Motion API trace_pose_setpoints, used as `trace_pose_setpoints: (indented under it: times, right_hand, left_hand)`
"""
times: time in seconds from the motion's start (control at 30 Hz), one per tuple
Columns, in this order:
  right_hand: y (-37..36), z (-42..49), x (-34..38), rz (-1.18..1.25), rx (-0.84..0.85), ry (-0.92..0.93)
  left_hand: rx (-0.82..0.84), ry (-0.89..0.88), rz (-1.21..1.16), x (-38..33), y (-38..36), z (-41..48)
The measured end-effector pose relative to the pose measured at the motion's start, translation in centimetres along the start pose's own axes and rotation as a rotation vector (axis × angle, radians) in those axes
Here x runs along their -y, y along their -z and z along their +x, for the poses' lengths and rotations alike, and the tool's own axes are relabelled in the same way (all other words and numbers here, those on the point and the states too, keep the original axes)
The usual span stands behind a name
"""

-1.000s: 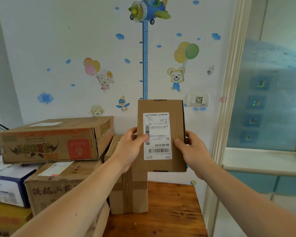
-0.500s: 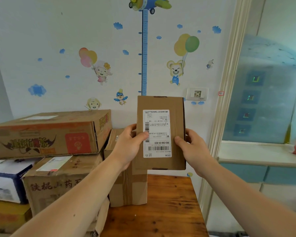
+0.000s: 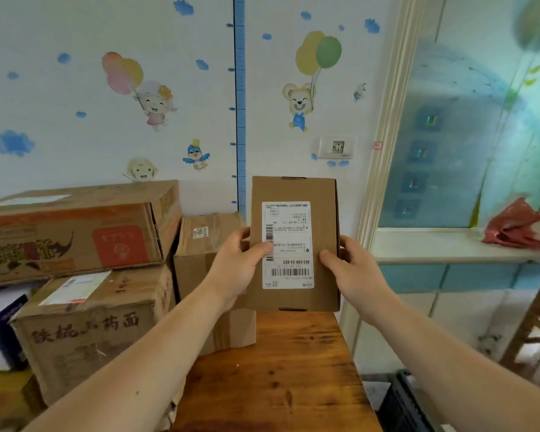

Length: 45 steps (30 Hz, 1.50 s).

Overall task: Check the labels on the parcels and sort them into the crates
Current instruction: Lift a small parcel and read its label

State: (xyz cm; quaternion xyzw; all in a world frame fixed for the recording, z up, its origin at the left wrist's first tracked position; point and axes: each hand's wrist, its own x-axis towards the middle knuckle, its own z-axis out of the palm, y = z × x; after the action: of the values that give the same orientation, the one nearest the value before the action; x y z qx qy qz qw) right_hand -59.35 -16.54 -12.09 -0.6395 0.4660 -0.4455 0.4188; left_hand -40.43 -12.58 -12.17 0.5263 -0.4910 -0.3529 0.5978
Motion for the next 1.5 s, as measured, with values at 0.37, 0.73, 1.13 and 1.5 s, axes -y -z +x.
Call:
trace_pose_setpoints:
  times: [0.37, 0.73, 1.13, 1.5]
  right_hand:
    - [13.8, -3.2, -2.1, -0.019, -0.116, -0.006]
    - [31.8, -6.3, -8.2, -0.063, -0.198, -0.077]
    - [37.9, -5.6, -11.1, -0.092, -0.258, -0.169]
    - [35.4, 0.5, -9.6, 0.180, -0.117, -0.519]
  left_hand:
    - [0.100, -0.018, -0.005, -1.8, -13.6, -2.4]
    - [0.231, 0.043, -0.035, -1.3, -32.6, -5.6]
    - [0.320, 0.090, -0.013, -0.2, -40.0, -3.7]
    - [0.363, 0.443, -0.105, -0.1, -37.1, 1.4]
